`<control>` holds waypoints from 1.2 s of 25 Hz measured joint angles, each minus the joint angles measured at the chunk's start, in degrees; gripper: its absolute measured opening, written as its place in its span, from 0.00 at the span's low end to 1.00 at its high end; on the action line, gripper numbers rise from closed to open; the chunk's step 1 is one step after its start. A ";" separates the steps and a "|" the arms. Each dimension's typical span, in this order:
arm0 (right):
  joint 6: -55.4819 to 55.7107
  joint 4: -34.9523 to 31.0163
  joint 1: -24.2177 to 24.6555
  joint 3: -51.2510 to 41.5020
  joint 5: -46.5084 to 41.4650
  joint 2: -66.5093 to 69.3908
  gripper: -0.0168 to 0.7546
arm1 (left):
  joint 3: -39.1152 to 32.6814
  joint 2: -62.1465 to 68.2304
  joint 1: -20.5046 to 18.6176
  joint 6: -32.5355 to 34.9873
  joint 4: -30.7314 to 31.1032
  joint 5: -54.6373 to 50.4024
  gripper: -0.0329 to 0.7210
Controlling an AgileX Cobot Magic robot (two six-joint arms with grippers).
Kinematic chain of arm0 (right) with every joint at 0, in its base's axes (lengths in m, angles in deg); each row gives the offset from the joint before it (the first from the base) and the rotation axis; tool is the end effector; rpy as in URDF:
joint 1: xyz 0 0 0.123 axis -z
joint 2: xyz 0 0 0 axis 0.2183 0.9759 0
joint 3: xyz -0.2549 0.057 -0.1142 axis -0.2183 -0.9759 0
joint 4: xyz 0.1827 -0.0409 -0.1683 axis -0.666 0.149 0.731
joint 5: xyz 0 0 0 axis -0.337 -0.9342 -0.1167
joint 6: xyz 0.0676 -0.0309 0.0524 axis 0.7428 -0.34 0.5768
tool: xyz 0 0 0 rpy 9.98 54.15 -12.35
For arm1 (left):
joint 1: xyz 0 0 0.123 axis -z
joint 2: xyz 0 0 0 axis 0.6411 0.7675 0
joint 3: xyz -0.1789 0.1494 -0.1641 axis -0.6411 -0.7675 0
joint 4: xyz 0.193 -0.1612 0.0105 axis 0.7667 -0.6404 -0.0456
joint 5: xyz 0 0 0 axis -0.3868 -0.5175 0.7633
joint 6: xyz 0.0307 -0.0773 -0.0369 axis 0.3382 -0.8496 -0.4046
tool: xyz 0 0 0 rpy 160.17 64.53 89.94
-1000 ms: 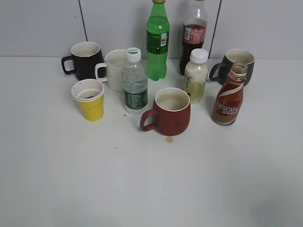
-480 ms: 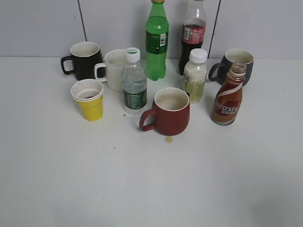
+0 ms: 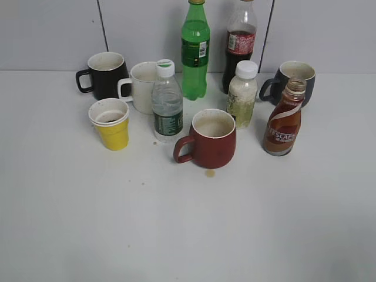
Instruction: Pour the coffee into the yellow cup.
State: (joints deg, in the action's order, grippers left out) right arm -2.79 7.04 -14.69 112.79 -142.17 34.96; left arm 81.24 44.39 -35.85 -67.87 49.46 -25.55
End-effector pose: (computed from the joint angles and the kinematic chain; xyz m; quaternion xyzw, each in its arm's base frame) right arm 0.0042 0.0040 0.2834 -0.0446 0.8576 0.0165 0.5121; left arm -0.0047 -0.0001 0.2880 0.0142 0.8481 -0.0315 0.5287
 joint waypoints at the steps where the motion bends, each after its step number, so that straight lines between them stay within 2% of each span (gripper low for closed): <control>1: 0.05 0.00 0.05 0.00 0.00 -0.96 0.77 | 0.00 -0.71 -0.17 0.00 0.00 0.00 0.62; 30: 0.08 -0.05 0.11 0.00 -0.15 -4.03 0.77 | 0.00 -1.82 -0.43 0.00 0.00 -0.01 0.60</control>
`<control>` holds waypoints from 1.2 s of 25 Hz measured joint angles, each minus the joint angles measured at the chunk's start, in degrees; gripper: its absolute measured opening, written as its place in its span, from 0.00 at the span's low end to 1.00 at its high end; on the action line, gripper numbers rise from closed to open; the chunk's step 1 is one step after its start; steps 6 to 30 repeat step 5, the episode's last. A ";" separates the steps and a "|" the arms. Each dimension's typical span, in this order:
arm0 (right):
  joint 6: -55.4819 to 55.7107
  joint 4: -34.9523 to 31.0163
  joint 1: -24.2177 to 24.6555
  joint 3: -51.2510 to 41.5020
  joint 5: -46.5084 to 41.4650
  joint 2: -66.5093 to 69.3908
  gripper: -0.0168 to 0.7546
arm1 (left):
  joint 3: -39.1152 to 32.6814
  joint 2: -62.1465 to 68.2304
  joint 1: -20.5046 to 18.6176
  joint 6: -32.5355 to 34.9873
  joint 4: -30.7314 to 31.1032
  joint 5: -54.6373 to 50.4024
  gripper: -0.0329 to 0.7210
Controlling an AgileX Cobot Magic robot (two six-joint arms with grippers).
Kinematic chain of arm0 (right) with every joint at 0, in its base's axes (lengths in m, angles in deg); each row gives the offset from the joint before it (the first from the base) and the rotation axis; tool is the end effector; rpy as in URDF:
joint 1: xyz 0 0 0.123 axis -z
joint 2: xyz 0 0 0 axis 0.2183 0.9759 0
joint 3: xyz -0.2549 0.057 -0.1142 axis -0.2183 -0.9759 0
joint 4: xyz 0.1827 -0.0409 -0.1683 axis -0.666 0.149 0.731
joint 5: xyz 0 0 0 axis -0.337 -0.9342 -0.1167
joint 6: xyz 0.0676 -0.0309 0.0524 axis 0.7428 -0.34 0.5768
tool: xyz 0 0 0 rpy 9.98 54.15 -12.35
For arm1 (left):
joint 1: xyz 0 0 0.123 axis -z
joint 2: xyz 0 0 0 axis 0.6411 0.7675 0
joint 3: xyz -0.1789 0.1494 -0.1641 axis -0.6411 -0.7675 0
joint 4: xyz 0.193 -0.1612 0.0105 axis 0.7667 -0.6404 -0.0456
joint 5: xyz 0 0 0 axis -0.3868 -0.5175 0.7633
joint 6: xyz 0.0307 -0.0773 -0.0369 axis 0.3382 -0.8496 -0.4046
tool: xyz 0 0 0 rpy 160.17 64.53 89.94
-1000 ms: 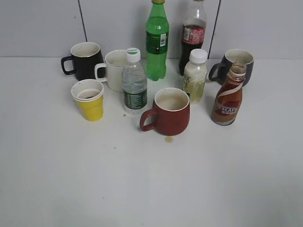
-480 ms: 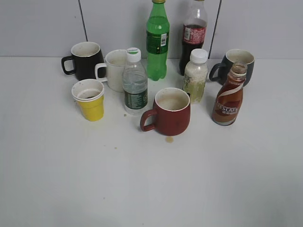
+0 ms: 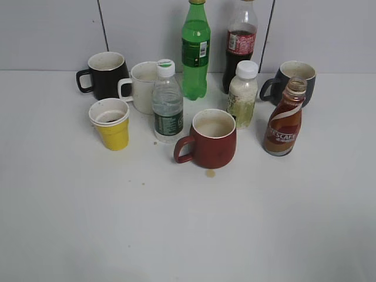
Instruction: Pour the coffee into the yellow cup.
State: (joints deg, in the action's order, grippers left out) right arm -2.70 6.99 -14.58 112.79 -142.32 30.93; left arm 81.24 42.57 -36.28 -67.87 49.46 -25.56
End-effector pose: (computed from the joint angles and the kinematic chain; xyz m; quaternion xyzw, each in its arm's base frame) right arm -0.0071 0.0036 0.2831 -0.0431 0.8398 0.0163 0.5409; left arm -0.0100 0.0001 0.2877 0.0110 0.8397 -0.0302 0.5421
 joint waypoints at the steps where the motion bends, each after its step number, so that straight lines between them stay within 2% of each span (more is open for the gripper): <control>1: 0.00 0.00 0.00 0.00 0.00 0.00 0.77 | 0.00 0.00 0.00 0.00 0.00 0.00 0.60; 30: 0.00 0.00 0.00 0.00 0.00 0.00 0.77 | 0.00 0.00 0.00 0.00 0.00 0.00 0.59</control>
